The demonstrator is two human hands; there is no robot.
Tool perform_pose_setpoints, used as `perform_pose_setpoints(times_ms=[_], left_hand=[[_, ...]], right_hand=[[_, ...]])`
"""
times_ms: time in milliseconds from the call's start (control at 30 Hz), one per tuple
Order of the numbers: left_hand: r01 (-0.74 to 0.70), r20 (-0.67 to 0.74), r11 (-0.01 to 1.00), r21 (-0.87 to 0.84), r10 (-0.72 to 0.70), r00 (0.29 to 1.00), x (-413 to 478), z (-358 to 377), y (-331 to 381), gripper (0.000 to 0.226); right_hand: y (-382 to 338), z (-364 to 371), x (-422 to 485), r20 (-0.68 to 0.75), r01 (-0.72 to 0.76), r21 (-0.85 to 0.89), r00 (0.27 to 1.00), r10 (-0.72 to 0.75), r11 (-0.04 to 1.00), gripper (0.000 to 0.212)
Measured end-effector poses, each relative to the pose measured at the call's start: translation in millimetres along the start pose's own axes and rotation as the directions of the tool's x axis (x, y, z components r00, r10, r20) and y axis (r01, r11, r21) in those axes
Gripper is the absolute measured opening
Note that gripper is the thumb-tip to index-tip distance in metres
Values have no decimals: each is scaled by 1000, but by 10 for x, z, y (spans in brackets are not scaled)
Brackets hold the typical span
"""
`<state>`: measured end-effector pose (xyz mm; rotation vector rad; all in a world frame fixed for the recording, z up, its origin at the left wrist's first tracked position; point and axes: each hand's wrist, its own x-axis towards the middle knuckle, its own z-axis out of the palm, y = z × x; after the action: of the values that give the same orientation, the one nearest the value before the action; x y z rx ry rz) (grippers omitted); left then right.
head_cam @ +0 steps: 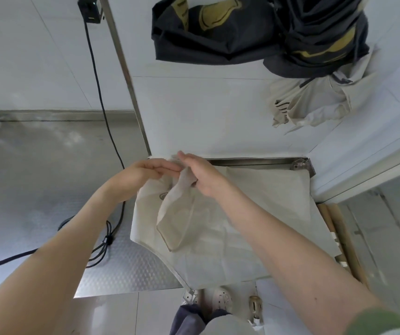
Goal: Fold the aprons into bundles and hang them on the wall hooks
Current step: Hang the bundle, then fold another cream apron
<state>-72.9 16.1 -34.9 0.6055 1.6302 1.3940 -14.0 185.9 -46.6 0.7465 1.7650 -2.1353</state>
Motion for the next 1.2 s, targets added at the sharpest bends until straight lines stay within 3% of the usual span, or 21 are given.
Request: perform_pose_setpoints(times_ms=[67, 167, 233, 267, 333, 400, 500, 567, 667, 767, 833, 900, 967, 1033, 1100, 1200], left_hand=[[-17, -21, 1000, -14, 16, 1000, 12, 20, 54, 35], [-61, -344, 998, -33, 46, 938, 73, -11, 93, 16], [-22, -487, 994, 103, 70, 871, 90, -106, 65, 26], [36, -445, 983, 182, 50, 894, 86, -144, 60, 34], [172, -193, 952, 252, -124, 973, 61, -141, 51, 52], [280, 30, 915, 290, -301, 953, 66, -71, 53, 62], [255, 138, 927, 274, -301, 944, 104, 58, 66, 69], [213, 173, 955, 206, -250, 953, 102, 119, 99, 58], [189, -26, 962, 197, -187, 982, 88, 152, 181, 42], [250, -342, 873, 418, -103, 934, 78, 158, 320, 18], [265, -476, 781, 565, 46, 878, 56, 167, 420, 9], [232, -550, 760, 608, 191, 813, 1, 152, 480, 8], [198, -603, 772, 604, 280, 747, -62, 105, 509, 8], [164, -627, 787, 595, 326, 708, -108, 68, 515, 10], [134, -622, 802, 582, 333, 708, -160, 59, 546, 14], [158, -602, 840, 518, 227, 766, -227, -7, 602, 16]], right_hand=[[2, -46, 0, -59, -12, -7, 998, 11, 1000, 13], [-25, -137, -96, -50, -38, -87, 998, 33, 996, 36], [-79, -205, -182, 28, -39, -140, 999, 43, 989, 46], [-119, -237, -225, 72, -21, -188, 997, 35, 982, 42], [-203, -288, -315, 130, 39, -273, 991, -3, 961, 35], [-294, -310, -390, 171, 118, -327, 983, -64, 938, 33], [-386, -300, -467, 190, 206, -411, 972, -138, 888, 27], [-413, -293, -487, 153, 272, -527, 962, -225, 805, 20], [-432, -306, -458, 105, 333, -714, 921, -376, 616, 8], [-391, -314, -419, 2, 304, -795, 867, -499, 525, 27], [-351, -298, -408, -62, 303, -809, 809, -585, 504, 32], [-331, -285, -392, -96, 309, -780, 801, -591, 544, 28], [-352, -258, -389, -53, 322, -645, 886, -461, 693, 28], [-368, -239, -390, 38, 271, -569, 952, -305, 776, 47], [-370, -209, -399, 61, 239, -622, 964, -258, 746, 54], [-398, -151, -424, 31, 262, -700, 941, -338, 664, 25]])
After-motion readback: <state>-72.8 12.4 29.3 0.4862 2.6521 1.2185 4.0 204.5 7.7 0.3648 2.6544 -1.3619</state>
